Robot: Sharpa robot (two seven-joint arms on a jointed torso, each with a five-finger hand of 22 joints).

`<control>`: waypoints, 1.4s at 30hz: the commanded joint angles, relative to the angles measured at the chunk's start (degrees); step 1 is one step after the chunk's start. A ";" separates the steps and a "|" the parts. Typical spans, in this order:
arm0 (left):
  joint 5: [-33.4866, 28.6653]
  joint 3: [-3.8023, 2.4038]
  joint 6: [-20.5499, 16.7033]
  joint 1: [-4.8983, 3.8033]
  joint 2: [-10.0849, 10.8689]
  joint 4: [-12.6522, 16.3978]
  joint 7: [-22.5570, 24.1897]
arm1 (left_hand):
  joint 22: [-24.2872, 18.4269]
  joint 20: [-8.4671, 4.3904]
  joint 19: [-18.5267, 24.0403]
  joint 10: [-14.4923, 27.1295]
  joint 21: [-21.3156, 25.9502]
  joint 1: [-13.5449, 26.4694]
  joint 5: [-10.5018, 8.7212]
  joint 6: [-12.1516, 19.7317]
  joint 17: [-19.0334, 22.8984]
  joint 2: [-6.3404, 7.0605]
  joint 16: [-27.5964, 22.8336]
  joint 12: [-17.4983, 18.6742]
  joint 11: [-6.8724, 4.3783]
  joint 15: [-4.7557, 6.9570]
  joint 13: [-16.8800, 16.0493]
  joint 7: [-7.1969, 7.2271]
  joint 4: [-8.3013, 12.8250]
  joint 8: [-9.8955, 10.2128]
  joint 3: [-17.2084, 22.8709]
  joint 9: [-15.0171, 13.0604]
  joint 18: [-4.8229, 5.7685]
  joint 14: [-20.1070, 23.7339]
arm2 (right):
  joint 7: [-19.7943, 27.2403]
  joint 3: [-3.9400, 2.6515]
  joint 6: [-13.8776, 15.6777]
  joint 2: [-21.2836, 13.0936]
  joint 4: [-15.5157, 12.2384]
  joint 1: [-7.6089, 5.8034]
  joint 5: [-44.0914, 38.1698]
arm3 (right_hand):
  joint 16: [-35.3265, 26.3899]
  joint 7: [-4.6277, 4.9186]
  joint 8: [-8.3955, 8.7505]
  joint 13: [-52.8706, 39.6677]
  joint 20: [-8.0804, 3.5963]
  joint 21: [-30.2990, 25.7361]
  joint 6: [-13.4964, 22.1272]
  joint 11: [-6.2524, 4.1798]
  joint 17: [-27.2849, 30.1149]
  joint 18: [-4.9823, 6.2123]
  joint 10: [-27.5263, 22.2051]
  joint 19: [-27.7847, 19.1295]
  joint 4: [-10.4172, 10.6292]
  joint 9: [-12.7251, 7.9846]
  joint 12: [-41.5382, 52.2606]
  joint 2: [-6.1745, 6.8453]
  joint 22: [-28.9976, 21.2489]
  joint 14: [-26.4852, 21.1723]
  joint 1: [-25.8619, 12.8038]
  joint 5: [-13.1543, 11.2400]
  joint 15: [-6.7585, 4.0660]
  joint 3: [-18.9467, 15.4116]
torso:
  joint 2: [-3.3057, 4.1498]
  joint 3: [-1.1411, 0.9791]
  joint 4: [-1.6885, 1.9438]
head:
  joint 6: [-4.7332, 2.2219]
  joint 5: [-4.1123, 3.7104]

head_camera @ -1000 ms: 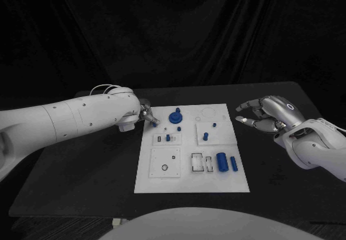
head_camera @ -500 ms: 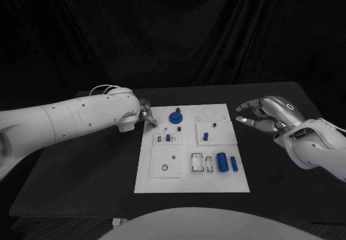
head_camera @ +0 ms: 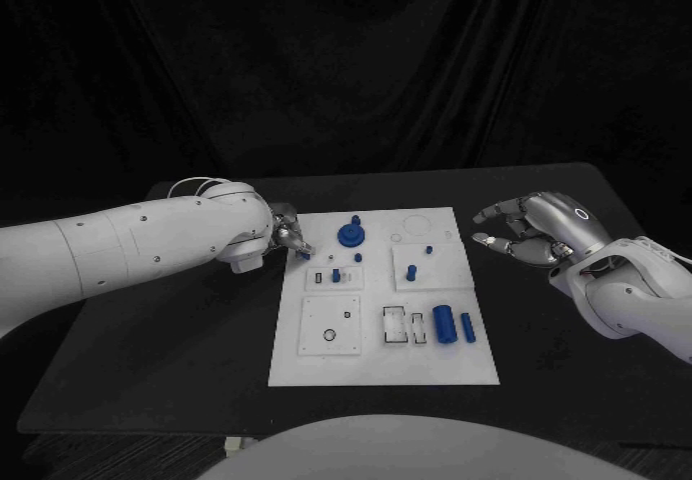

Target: Assemble the parts on the task board

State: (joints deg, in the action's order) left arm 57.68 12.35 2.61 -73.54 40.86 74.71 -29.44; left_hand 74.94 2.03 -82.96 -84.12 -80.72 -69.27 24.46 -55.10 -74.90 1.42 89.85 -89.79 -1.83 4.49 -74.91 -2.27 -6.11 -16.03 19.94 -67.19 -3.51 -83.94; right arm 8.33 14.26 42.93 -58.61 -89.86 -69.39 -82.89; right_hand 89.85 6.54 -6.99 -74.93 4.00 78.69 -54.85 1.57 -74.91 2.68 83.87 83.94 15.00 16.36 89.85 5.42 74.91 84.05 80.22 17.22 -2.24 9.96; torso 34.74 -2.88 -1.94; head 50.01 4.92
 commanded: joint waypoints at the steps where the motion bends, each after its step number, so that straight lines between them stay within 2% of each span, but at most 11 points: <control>1: -3.99 -0.06 -4.66 -0.22 1.43 3.00 -2.76 | 8.88 -0.05 -0.24 -5.88 0.05 0.46 -0.25 -0.59 -15.10 0.02 0.15 -0.21 -0.11 0.05 -15.09 0.23 3.53 0.11 3.90 -0.07 0.71 -6.06 | -1.34 -0.04 -0.25 -0.31 -0.36 0.14 -0.08 | -0.27 0.00 0.13 -15.07 0.31 -0.32 -0.49 0.39 -14.14 0.06 6.13 0.85 0.08 -0.07 0.15 -0.70 11.47 5.74 0.03 0.35 0.35 0.38 | -0.01 -0.05 -0.11 | -0.01 -0.02; 6: -4.85 -0.06 -6.48 -0.51 3.77 7.49 -4.71 | 8.89 -0.08 -0.27 -5.88 0.08 0.90 -0.36 -0.82 -15.10 0.16 0.15 -0.21 -0.16 0.09 -15.09 0.29 3.45 0.11 4.16 -0.10 0.70 -6.06 | -1.49 -0.04 -0.30 -0.61 -0.64 0.14 -0.08 | -0.28 0.01 0.15 -15.07 0.31 -0.33 -0.49 0.40 -14.12 0.06 6.13 0.84 0.08 -0.08 0.15 -0.72 11.47 5.73 0.03 0.34 0.35 0.39 | -0.07 -0.10 0.03 | -0.01 0.19; 13: -5.17 -0.04 -6.47 -0.59 5.15 10.66 -5.20 | 8.76 -0.13 -0.13 -5.88 0.36 1.50 -1.16 -0.98 -15.10 0.14 0.15 -0.21 -0.20 0.13 -15.09 0.35 3.22 0.22 4.50 -0.11 0.63 -6.06 | -1.30 -0.04 -0.36 -0.64 -0.84 0.13 -0.08 | -0.28 0.01 0.15 -15.07 0.31 -0.33 -0.49 0.40 -14.12 0.06 6.13 0.84 0.08 -0.08 0.15 -0.72 11.47 5.73 0.03 0.34 0.35 0.39 | -0.04 0.05 -0.06 | -0.01 0.47; 21: -5.22 -0.03 -4.97 -0.34 5.02 10.91 -5.42 | 8.74 -0.13 -0.10 -5.88 0.40 1.56 -1.28 -0.95 -15.10 0.06 0.15 -0.21 -0.20 0.13 -15.09 0.35 3.19 0.26 4.60 -0.12 0.62 -6.06 | -1.25 -0.04 -0.45 -0.54 -0.78 0.14 -0.08 | -0.30 0.03 0.19 -15.07 0.32 -0.47 -0.47 0.41 -14.06 0.09 6.13 0.78 0.07 -0.12 0.15 -0.72 11.42 5.72 0.02 0.32 0.35 0.38 | -0.03 0.06 -0.15 | -0.01 0.68; 25: -5.23 -0.02 -4.36 -0.12 4.61 10.58 -5.33 | 8.72 -0.14 -0.08 -5.88 0.45 1.61 -1.34 -0.93 -15.10 0.01 0.15 -0.21 -0.20 0.14 -15.09 0.34 3.15 0.28 4.66 -0.12 0.61 -6.06 | -1.18 -0.04 -0.47 -0.56 -0.74 0.14 -0.08 | -0.30 0.03 0.19 -15.07 0.32 -0.47 -0.47 0.41 -14.06 0.09 6.13 0.78 0.07 -0.12 0.15 -0.72 11.42 5.72 0.02 0.32 0.35 0.38 | -0.02 0.12 -0.05 | -0.01 0.55; 30: -5.23 -0.02 -3.77 0.10 4.14 10.27 -4.98 | 8.67 -0.14 -0.03 -5.88 0.54 1.72 -1.47 -0.87 -15.10 -0.13 0.15 -0.21 -0.19 0.14 -15.09 0.32 3.07 0.34 4.79 -0.13 0.59 -6.06 | -1.13 -0.04 -0.51 -0.54 -0.69 0.15 -0.08 | -0.30 0.03 0.19 -15.07 0.32 -0.47 -0.47 0.41 -14.06 0.09 6.13 0.78 0.07 -0.12 0.15 -0.72 11.42 5.72 0.02 0.32 0.35 0.38 | 0.01 0.05 -0.17 | -0.01 0.72; 42: -5.24 -0.02 -1.26 0.35 3.55 10.11 -5.55 | 8.72 -0.15 -0.07 -5.88 0.49 1.74 -1.50 -0.78 -15.10 -0.24 0.15 -0.21 -0.19 0.14 -15.09 0.31 3.07 0.40 4.93 -0.15 0.61 -6.06 | -1.06 -0.04 -0.57 -0.23 -0.46 0.17 -0.08 | -0.33 0.05 0.23 -15.07 0.32 -0.45 -0.46 0.42 -14.00 0.08 6.13 0.78 0.07 -0.15 0.15 -0.69 11.43 5.70 -0.02 0.30 0.36 0.36 | -0.03 -0.01 -0.13 | -0.01 0.66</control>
State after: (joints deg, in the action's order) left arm 52.95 12.38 -0.54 -73.30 44.50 84.77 -34.90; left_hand 74.92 2.03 -82.96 -84.12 -80.50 -67.35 23.12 -56.03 -74.91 1.79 89.85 -89.79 -1.83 4.49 -74.91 -2.34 -5.42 -15.96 22.21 -67.24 -3.51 -83.94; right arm 8.02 14.26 42.56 -58.84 -90.33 -69.36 -82.88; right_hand 89.85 6.54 -6.99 -74.91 4.00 78.43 -54.86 1.57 -74.90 2.68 83.87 83.94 15.00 16.30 89.85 5.42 74.95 84.05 80.22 17.22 -2.24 9.96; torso 34.72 -2.87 -2.08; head 50.01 5.52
